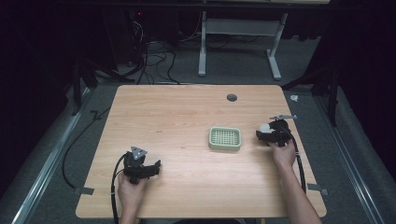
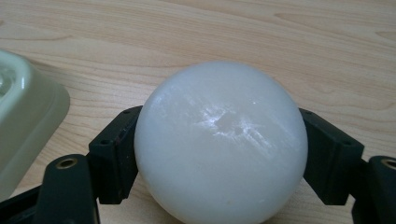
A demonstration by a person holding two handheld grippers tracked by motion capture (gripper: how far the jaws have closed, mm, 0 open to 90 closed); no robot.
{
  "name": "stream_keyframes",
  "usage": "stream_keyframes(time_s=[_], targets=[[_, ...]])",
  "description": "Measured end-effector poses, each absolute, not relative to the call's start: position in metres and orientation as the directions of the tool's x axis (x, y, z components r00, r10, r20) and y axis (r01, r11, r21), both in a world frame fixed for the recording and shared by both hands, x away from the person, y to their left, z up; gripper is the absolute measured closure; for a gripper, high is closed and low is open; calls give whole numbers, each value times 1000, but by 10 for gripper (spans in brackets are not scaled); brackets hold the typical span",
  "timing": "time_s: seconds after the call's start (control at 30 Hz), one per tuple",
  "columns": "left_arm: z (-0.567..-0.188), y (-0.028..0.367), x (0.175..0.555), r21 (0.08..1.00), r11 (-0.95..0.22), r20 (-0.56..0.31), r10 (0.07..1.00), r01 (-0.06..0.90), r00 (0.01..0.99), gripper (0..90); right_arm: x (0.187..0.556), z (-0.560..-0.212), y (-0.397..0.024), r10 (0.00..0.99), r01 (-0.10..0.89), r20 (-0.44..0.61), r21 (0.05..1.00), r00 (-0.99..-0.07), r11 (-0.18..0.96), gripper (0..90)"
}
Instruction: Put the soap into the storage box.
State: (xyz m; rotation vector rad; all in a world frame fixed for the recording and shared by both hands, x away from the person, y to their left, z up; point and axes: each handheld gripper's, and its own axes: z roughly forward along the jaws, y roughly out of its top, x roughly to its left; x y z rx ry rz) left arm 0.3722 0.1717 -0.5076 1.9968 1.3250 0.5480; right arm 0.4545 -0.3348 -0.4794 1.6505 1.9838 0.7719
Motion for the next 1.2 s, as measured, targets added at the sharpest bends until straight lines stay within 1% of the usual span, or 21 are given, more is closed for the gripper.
stream_keyframes(time_s=[0.37, 0.77, 1.2], targets=[[-508, 172, 372, 726, -259, -19, 918, 637, 396, 159, 448, -464, -331, 977, 713, 13, 686, -211, 145, 244], [-508, 172, 372, 727, -259, -19, 918, 636, 396, 159, 439, -444, -322, 964, 682, 36, 713, -264, 160, 244], [-508, 172, 372, 727, -259, -19, 918, 636, 396, 159, 432, -434, -313, 952, 666, 43, 724, -303, 179, 244]])
